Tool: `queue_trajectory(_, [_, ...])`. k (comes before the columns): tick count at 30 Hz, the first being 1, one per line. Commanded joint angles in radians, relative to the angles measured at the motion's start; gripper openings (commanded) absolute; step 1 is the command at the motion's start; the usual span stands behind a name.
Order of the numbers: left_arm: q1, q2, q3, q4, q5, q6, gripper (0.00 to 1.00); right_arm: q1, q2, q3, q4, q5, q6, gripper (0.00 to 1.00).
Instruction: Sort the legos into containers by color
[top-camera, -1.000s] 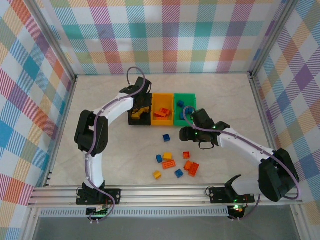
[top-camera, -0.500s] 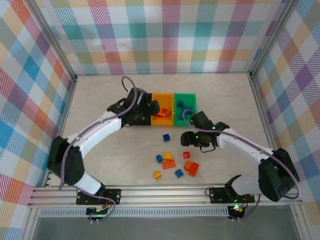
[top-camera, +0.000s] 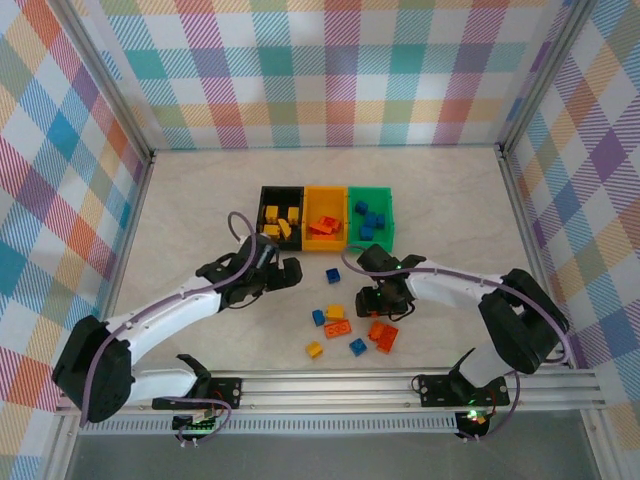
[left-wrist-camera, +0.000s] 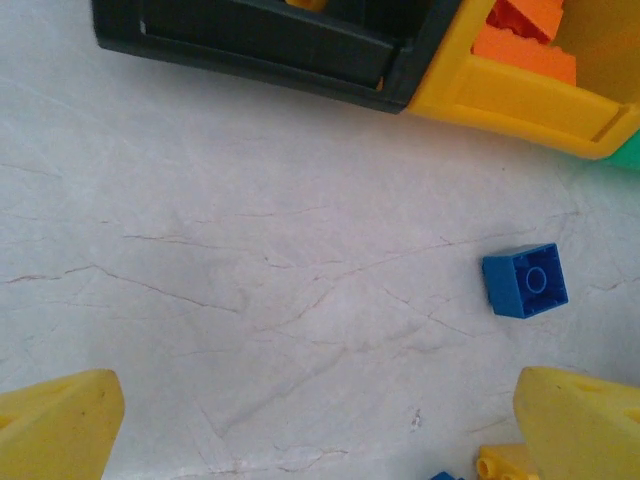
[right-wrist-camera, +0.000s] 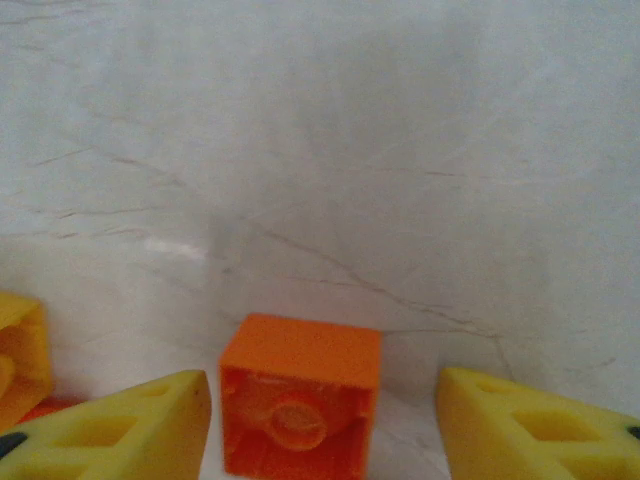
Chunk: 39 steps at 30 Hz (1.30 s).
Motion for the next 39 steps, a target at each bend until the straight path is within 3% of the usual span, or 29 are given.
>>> queue_trajectory(1, [0.000,-0.049,-0.038,0.008,-0.041,-0.030,1.00,0.014,0.024,0.006,0.004,0.033,0.019,0.54])
queue_trajectory(7, [0.001,-0.088,-0.076,0.001,-0.050,-0.041,1.00,0.015,-0.008,0.022,0.008,0.030,0.003,0.39])
queue_trajectory(13, [0.003,-0.092,-0.100,0.011,-0.045,-0.063,1.00,0.014,-0.056,0.170,-0.027,0.030,-0.071,0.35])
queue_trajectory(18, [0.001,-0.090,-0.107,0.004,-0.036,-0.073,1.00,-0.017,0.063,0.401,-0.019,0.015,-0.123,0.35])
queue_trajectory(32, [0.001,-0.147,-0.101,-0.079,-0.009,-0.057,1.00,-0.124,0.627,1.105,-0.157,0.076,-0.174,0.43])
queue_trajectory(36, [0.001,-0.180,-0.100,-0.101,-0.008,-0.054,1.00,-0.126,0.654,1.169,-0.180,0.078,-0.188,0.59])
queue_trajectory(39, [0.001,-0.196,-0.099,-0.103,-0.007,-0.052,1.00,-0.126,0.607,1.158,-0.173,0.084,-0.201,0.66])
